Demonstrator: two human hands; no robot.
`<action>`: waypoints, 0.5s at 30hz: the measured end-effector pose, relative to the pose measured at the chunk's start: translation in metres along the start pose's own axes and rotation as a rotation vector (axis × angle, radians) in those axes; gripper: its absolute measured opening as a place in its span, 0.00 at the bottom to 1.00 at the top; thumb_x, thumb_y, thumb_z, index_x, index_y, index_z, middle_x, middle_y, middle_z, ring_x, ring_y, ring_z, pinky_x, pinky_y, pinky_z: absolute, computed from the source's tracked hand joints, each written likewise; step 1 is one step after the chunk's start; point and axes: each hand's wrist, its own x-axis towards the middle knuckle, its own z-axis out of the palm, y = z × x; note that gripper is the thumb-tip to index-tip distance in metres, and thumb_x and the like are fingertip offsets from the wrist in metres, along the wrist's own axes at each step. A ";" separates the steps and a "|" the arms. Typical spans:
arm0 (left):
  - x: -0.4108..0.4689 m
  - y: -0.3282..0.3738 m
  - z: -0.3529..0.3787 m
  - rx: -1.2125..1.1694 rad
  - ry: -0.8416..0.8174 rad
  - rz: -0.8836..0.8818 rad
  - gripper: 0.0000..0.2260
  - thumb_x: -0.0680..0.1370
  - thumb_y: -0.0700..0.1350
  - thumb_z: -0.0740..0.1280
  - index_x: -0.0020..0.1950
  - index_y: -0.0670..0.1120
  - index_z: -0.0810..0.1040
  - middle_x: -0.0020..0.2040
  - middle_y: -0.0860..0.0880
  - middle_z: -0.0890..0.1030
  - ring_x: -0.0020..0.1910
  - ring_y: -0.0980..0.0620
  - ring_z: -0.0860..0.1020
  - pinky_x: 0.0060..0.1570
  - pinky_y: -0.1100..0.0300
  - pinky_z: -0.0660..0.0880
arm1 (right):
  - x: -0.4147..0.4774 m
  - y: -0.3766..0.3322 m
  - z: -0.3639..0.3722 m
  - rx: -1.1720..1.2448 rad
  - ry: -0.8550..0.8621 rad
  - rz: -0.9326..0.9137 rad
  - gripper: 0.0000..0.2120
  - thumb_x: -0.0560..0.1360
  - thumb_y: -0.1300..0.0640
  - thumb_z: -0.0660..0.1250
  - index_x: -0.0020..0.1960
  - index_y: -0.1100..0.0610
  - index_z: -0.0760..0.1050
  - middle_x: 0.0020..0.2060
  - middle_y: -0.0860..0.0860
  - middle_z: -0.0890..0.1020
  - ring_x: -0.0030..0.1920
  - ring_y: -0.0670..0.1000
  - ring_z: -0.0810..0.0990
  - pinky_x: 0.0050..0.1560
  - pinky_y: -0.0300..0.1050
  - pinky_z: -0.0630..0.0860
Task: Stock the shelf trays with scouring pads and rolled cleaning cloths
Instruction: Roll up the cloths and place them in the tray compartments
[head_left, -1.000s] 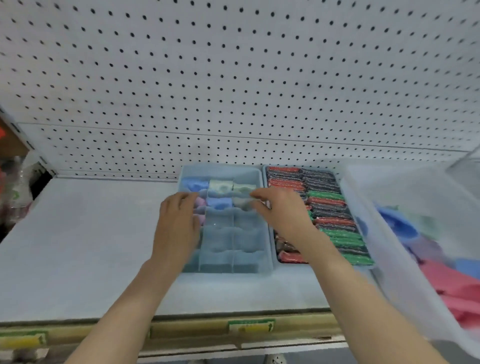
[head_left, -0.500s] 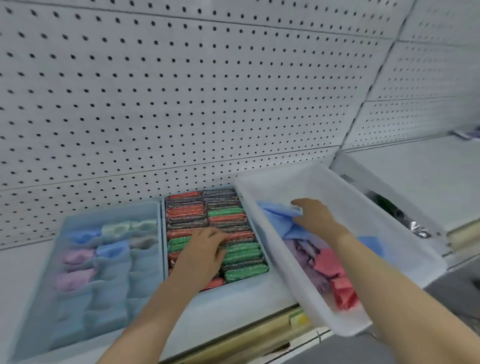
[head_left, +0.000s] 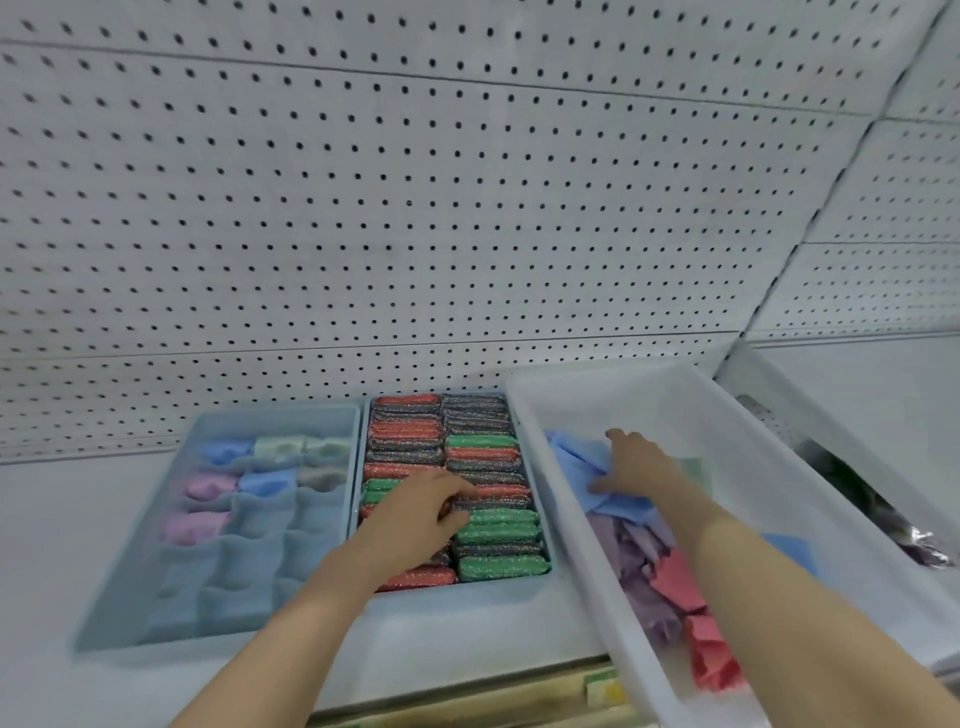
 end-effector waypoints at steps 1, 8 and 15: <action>-0.001 0.000 -0.001 -0.007 -0.012 -0.003 0.16 0.79 0.49 0.66 0.67 0.55 0.74 0.61 0.55 0.76 0.61 0.56 0.72 0.64 0.58 0.69 | 0.001 0.002 0.007 -0.048 0.006 0.026 0.18 0.72 0.51 0.68 0.58 0.57 0.72 0.55 0.56 0.78 0.54 0.59 0.78 0.47 0.47 0.72; -0.005 0.004 -0.014 -0.074 -0.011 -0.017 0.18 0.80 0.49 0.65 0.70 0.54 0.71 0.66 0.55 0.74 0.62 0.56 0.73 0.64 0.62 0.69 | -0.026 -0.041 -0.065 0.924 0.324 -0.079 0.10 0.75 0.56 0.68 0.38 0.59 0.75 0.32 0.56 0.74 0.36 0.53 0.70 0.35 0.44 0.65; 0.011 0.045 -0.068 -0.658 0.149 -0.098 0.40 0.70 0.66 0.67 0.77 0.53 0.59 0.72 0.55 0.69 0.70 0.56 0.69 0.69 0.57 0.66 | -0.100 -0.099 -0.152 1.264 0.128 -0.469 0.08 0.79 0.53 0.65 0.55 0.50 0.81 0.48 0.51 0.86 0.46 0.51 0.85 0.43 0.45 0.80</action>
